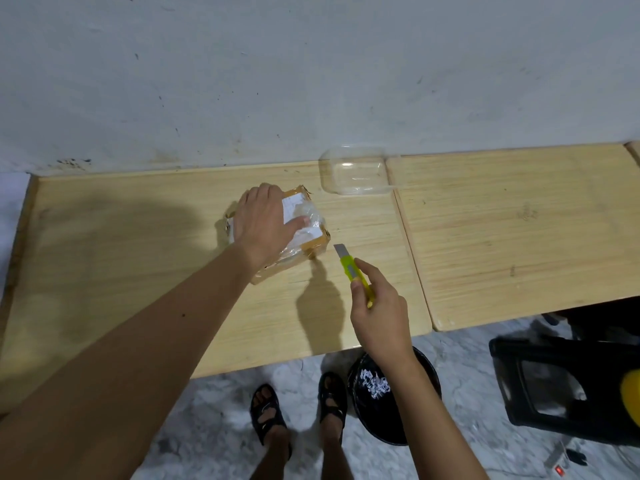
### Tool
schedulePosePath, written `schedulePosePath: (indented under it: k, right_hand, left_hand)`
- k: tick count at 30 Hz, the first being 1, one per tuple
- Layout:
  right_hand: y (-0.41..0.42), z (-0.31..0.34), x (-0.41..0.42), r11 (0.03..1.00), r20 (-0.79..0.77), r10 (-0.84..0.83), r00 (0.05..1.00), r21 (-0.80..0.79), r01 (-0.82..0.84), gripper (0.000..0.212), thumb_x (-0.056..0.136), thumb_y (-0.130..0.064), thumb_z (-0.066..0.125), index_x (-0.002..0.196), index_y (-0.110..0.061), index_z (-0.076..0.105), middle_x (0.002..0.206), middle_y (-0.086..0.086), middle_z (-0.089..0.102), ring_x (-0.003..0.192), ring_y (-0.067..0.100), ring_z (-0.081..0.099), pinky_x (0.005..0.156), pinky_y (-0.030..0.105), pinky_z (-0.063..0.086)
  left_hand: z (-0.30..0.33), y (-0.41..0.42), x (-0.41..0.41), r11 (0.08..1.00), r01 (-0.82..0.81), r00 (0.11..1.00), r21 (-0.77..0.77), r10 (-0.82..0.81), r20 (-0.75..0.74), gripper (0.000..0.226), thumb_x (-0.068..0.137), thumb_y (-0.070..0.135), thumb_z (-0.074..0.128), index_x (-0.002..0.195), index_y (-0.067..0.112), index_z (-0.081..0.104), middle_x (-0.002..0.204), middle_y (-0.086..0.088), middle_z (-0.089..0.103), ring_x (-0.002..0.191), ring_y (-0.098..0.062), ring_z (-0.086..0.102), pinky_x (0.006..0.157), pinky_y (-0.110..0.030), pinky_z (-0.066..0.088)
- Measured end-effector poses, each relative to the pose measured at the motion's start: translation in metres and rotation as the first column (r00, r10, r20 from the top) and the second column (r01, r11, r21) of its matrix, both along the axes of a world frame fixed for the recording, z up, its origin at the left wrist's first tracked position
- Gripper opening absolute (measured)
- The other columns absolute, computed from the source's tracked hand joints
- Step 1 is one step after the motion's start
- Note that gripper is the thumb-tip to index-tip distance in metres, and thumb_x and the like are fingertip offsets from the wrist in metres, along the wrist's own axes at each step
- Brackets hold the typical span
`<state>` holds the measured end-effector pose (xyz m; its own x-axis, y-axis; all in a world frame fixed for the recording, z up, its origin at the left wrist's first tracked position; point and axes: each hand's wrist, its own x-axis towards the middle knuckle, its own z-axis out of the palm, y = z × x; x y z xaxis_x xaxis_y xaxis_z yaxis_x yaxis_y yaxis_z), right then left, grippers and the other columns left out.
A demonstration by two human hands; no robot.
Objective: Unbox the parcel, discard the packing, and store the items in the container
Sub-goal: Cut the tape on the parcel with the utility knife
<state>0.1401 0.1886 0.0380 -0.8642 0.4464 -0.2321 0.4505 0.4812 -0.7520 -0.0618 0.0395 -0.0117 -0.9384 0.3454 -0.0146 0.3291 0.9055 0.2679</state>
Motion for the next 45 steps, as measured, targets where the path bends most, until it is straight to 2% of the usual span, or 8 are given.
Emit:
schedulePosePath:
  k: [10,15,18,22,26,30,34,45]
  right_hand:
    - [-0.013,-0.009,0.006,0.999,-0.011,-0.018,1.0,-0.037,0.018,0.037,0.106,-0.021,0.051,0.141,-0.029,0.059,0.069,-0.009,0.065,0.056,0.004,0.058,0.052,0.015,0.041]
    - [-0.02,-0.014,0.005,1.0,-0.029,-0.005,1.0,-0.027,0.004,0.037,0.106,-0.025,0.051,0.142,-0.032,0.058,0.067,-0.011,0.062,0.059,0.004,0.058,0.051,0.016,0.039]
    - [-0.021,-0.016,0.007,0.999,-0.025,-0.011,1.0,-0.03,0.01,0.037,0.106,-0.026,0.051,0.142,-0.032,0.057,0.069,-0.01,0.063,0.058,0.005,0.057,0.052,0.017,0.04]
    - [-0.02,-0.018,0.012,0.999,-0.029,-0.022,0.999,-0.025,0.022,0.037,0.106,-0.024,0.051,0.142,-0.031,0.058,0.068,-0.01,0.064,0.059,0.006,0.058,0.052,0.015,0.041]
    - [-0.021,-0.022,0.014,0.999,-0.026,-0.024,0.999,-0.033,0.023,0.038,0.106,-0.025,0.05,0.143,-0.033,0.056,0.067,-0.009,0.062,0.056,0.007,0.057,0.05,0.019,0.041]
    - [-0.022,-0.023,0.013,0.999,-0.033,-0.025,0.999,-0.039,0.024,0.039,0.107,-0.025,0.05,0.144,-0.032,0.056,0.068,-0.009,0.063,0.055,0.007,0.057,0.048,0.017,0.04]
    - [-0.023,-0.024,0.009,0.999,-0.046,-0.024,0.999,-0.045,0.022,0.039,0.107,-0.025,0.05,0.144,-0.032,0.056,0.067,-0.009,0.063,0.056,0.006,0.057,0.05,0.016,0.039]
    - [-0.018,-0.047,-0.034,0.995,-0.082,0.021,0.996,-0.093,-0.028,0.038,0.108,-0.026,0.048,0.145,-0.03,0.056,0.068,-0.011,0.062,0.055,0.003,0.056,0.052,0.013,0.039]
  left_hand:
    - [-0.004,-0.021,0.019,0.968,-0.25,0.968,-0.011,0.25,-0.034,0.082,0.084,0.081,0.055,0.109,0.002,0.056,0.108,-0.013,0.059,0.104,-0.031,0.055,0.08,-0.04,0.047]
    - [-0.01,-0.041,0.011,0.994,0.057,0.998,0.093,-0.055,-0.021,0.081,0.087,0.069,0.063,0.14,0.009,0.05,0.141,-0.009,0.052,0.131,-0.028,0.048,0.104,-0.041,0.046]
    - [-0.005,-0.039,-0.003,0.927,0.36,0.931,0.102,-0.364,0.023,0.092,0.088,0.07,0.062,0.157,0.014,0.036,0.166,-0.002,0.032,0.155,-0.02,0.026,0.126,-0.038,0.024]
    - [0.002,-0.03,-0.014,0.827,0.561,0.826,0.038,-0.562,0.045,0.085,0.095,0.067,0.054,0.16,0.018,0.031,0.167,0.0,0.031,0.157,-0.017,0.02,0.128,-0.03,0.001]
    - [-0.001,-0.029,-0.011,0.881,0.461,0.883,0.111,-0.467,0.04,0.081,0.09,0.069,0.061,0.151,0.019,0.044,0.153,0.0,0.049,0.146,-0.02,0.037,0.127,-0.032,0.013]
    - [-0.016,-0.029,0.003,0.969,0.134,0.99,0.209,-0.141,0.019,0.081,0.085,0.073,0.063,0.141,0.017,0.052,0.14,-0.001,0.054,0.131,-0.024,0.047,0.109,-0.04,0.04]
    - [-0.024,-0.031,0.014,0.978,0.017,0.999,0.21,-0.007,-0.048,0.077,0.085,0.075,0.062,0.134,0.016,0.055,0.132,-0.001,0.057,0.123,-0.025,0.051,0.103,-0.039,0.04]
    - [-0.036,-0.036,0.017,0.952,0.014,0.998,0.305,0.003,-0.058,0.062,0.093,0.063,0.059,0.136,0.018,0.055,0.133,0.001,0.059,0.124,-0.024,0.052,0.106,-0.038,0.038]
